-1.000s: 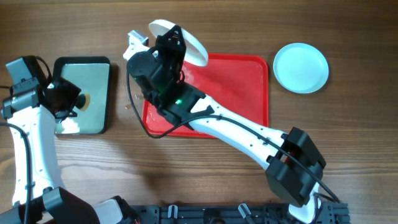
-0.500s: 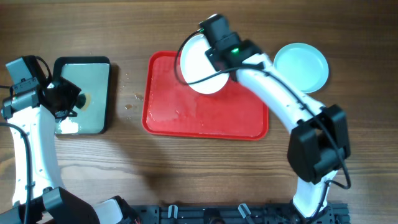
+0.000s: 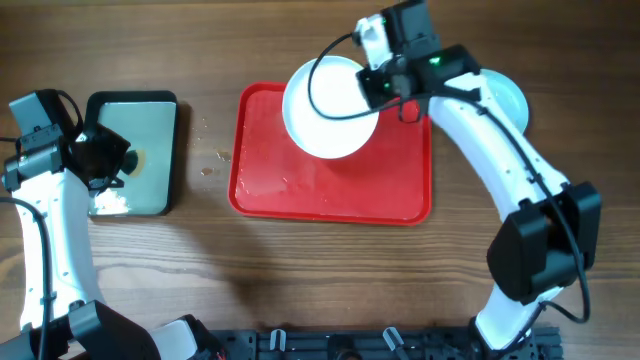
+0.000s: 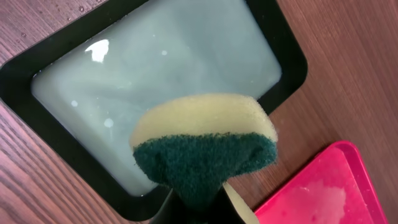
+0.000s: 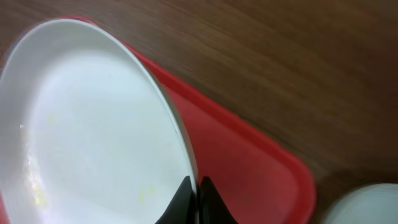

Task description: Clean dirty plates on tray and stack at the side

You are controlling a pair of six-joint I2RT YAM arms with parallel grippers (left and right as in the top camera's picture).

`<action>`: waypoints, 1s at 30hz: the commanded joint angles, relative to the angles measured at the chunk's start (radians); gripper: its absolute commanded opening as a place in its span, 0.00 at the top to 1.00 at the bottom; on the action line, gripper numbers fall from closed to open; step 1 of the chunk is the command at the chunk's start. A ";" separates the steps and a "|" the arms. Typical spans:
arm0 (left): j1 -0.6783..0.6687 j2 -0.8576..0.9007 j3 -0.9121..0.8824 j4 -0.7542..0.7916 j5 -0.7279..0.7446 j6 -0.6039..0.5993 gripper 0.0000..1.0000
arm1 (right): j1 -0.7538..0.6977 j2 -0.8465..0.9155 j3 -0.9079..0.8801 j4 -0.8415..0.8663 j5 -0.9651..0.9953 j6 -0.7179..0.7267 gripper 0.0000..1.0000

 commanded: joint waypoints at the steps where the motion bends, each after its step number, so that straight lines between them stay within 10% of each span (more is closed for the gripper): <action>1: 0.002 0.008 -0.011 0.010 0.012 -0.002 0.96 | 0.179 -0.087 0.009 0.052 0.678 -0.236 0.96; 5: 0.002 0.016 -0.011 0.010 0.012 -0.002 0.96 | 0.360 -0.088 0.009 0.230 0.994 -0.626 0.96; 10: 0.002 0.032 -0.011 0.010 0.012 -0.002 0.96 | 0.491 -0.088 0.009 0.352 0.979 -0.742 0.96; 15: 0.002 0.033 -0.011 0.010 0.013 -0.002 0.96 | 0.465 -0.088 0.009 0.268 0.790 -0.490 0.96; 21: -0.042 0.033 -0.011 0.040 0.237 0.157 0.96 | 0.211 -0.057 -0.047 0.072 -0.060 -0.018 0.96; 30: -0.314 0.041 -0.011 0.073 0.267 0.156 0.96 | 0.014 0.178 -0.129 0.155 -0.317 0.220 0.96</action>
